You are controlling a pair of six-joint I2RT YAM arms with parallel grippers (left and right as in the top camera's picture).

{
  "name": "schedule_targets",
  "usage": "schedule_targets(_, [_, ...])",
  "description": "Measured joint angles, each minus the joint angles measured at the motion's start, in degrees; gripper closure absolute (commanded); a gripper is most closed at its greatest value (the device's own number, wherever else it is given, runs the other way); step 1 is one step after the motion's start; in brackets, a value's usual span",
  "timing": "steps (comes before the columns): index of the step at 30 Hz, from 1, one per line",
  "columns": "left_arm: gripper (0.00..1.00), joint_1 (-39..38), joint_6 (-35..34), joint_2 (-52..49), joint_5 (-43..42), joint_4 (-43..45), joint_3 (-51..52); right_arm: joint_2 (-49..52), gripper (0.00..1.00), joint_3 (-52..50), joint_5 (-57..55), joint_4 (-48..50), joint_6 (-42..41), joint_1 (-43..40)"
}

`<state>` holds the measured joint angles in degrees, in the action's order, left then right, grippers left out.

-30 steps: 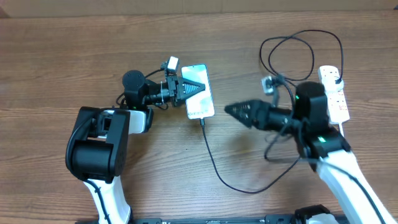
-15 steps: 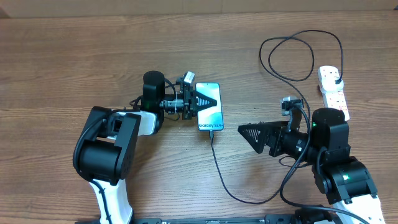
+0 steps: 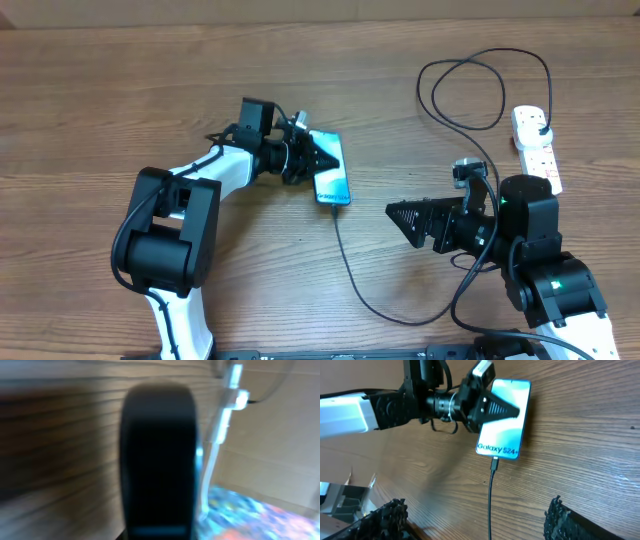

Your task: Plug charger to phone and switch on socket

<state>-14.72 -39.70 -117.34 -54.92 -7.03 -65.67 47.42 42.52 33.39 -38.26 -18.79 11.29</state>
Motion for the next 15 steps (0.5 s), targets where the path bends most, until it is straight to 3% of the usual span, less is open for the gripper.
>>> schedule_targets(7, [0.96, -0.3, 8.5, 0.0, 7.7, -2.3, -0.1, 0.0, 0.08, 0.0, -1.0, 0.0, 0.7, 0.0])
schedule_targets(12, [0.96, -0.3, 10.2, 0.0, 11.1, -2.9, -0.1, 0.0, 0.08, 0.0, -1.2, -0.5, 0.8, 0.0])
schedule_targets(15, [0.88, -0.3, 10.3, 0.0, 12.1, -4.0, -0.2, 0.0, 0.07, 0.0, -1.3, -0.5, 0.8, 0.0])
